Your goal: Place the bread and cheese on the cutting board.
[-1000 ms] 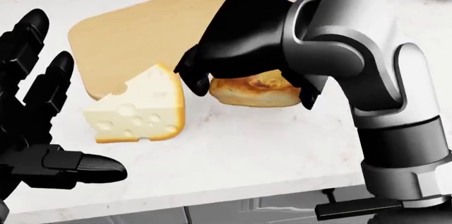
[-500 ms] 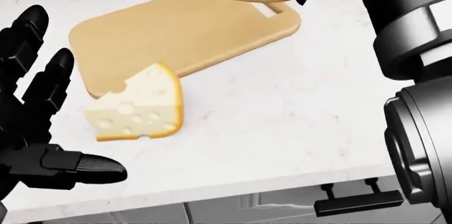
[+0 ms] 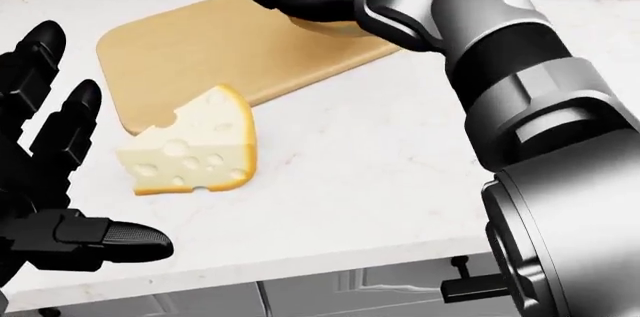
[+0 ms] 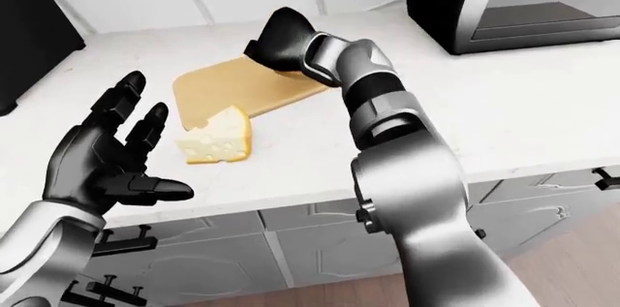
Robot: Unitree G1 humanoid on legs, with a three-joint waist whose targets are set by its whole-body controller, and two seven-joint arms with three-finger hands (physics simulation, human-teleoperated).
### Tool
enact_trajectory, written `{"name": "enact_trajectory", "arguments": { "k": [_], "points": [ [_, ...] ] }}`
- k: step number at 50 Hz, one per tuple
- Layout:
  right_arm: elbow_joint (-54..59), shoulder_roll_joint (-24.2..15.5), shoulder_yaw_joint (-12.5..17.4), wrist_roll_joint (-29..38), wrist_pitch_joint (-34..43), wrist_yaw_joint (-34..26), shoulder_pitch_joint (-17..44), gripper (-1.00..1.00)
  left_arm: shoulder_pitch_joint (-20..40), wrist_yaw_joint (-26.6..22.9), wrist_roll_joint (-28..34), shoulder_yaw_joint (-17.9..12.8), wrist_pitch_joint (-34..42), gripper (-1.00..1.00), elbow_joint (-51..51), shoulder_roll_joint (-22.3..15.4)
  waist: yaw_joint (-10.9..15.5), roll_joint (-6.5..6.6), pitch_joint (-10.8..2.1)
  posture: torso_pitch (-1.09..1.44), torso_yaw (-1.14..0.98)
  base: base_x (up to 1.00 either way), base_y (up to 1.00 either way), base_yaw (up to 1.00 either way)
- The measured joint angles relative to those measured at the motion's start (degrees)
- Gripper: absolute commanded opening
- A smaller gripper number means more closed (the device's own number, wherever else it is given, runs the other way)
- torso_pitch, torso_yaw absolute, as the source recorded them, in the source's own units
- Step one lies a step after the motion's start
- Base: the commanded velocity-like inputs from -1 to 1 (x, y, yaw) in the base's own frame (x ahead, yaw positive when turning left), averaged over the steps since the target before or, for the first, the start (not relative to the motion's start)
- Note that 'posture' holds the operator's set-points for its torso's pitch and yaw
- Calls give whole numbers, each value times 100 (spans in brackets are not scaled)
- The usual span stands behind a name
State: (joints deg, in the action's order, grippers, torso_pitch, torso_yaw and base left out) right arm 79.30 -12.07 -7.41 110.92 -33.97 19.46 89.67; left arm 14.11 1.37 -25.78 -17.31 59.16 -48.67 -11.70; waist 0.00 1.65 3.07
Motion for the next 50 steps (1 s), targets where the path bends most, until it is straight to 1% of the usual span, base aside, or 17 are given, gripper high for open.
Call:
{"name": "enact_trajectory", "arguments": {
  "k": [6,8,12,16,18,20,23,24,25,26,27,28,30,32,44,47,50],
  "points": [
    [-20,13,28,51,6,65,-51,-99,8,2,-10,0,11,100,-39,3,5,-23,-23,0,0,0,0,0],
    [-11,32,28,65,-1,64,-88,-91,15,2,-18,-13,19,100,-47,1,6,-27,-23,0,0,0,0,0],
    [26,66,14,98,-24,77,-144,-91,16,2,-38,-38,28,100,-50,-3,12,-30,-13,0,0,0,0,0],
    [22,102,3,132,-13,86,-181,-79,-17,-10,-20,-10,-18,100,2,-6,18,-33,-9,0,0,0,0,0],
    [17,121,2,140,-11,89,-191,-56,-25,-18,-14,-8,-26,100,19,-4,21,-38,-9,0,0,0,0,0],
    [13,141,2,145,-8,93,-202,-46,-33,-25,-7,-8,-40,100,23,-6,24,-42,-11,0,0,0,0,0],
    [7,156,17,137,-9,69,-219,-17,-42,-41,8,-1,-68,100,38,-6,31,-49,-15,0,0,0,0,0],
    [5,156,20,132,-7,60,-224,2,-42,-44,9,-4,-68,100,36,-5,33,-51,-16,0,0,0,0,0],
    [5,156,22,128,-5,52,-230,14,-39,-45,9,-9,-64,100,32,-4,35,-54,-17,0,0,0,0,0],
    [7,156,23,124,-2,43,-236,35,-35,-46,7,-14,-60,100,28,-4,36,-56,-18,0,0,0,0,0],
    [9,157,26,120,1,33,-238,38,-36,-46,7,-18,-58,100,22,-5,35,-58,-18,0,0,0,0,0],
    [8,157,27,117,4,26,-238,62,-38,-46,7,-19,-56,100,15,-4,35,-58,-19,0,0,0,0,0],
    [3,156,31,108,13,18,-233,83,-39,-46,3,-19,-49,100,5,0,37,-59,-20,0,0,0,0,0],
    [-6,157,36,96,19,20,-228,97,-35,-47,-4,-22,-40,100,2,0,39,-61,-22,0,0,0,0,0],
    [-32,125,118,-69,-58,-60,-190,100,-81,-74,16,2,-68,100,2,13,51,-72,-22,0,0,0,0,0],
    [-75,92,470,-502,-230,-515,-185,100,-81,-88,20,0,-73,100,18,15,51,-79,-11,0,0,0,0,0],
    [-213,31,850,-1351,-387,-1380,-234,100,-58,-95,31,-10,-69,100,37,-5,42,-92,-6,0,0,0,0,0]
  ]
}}
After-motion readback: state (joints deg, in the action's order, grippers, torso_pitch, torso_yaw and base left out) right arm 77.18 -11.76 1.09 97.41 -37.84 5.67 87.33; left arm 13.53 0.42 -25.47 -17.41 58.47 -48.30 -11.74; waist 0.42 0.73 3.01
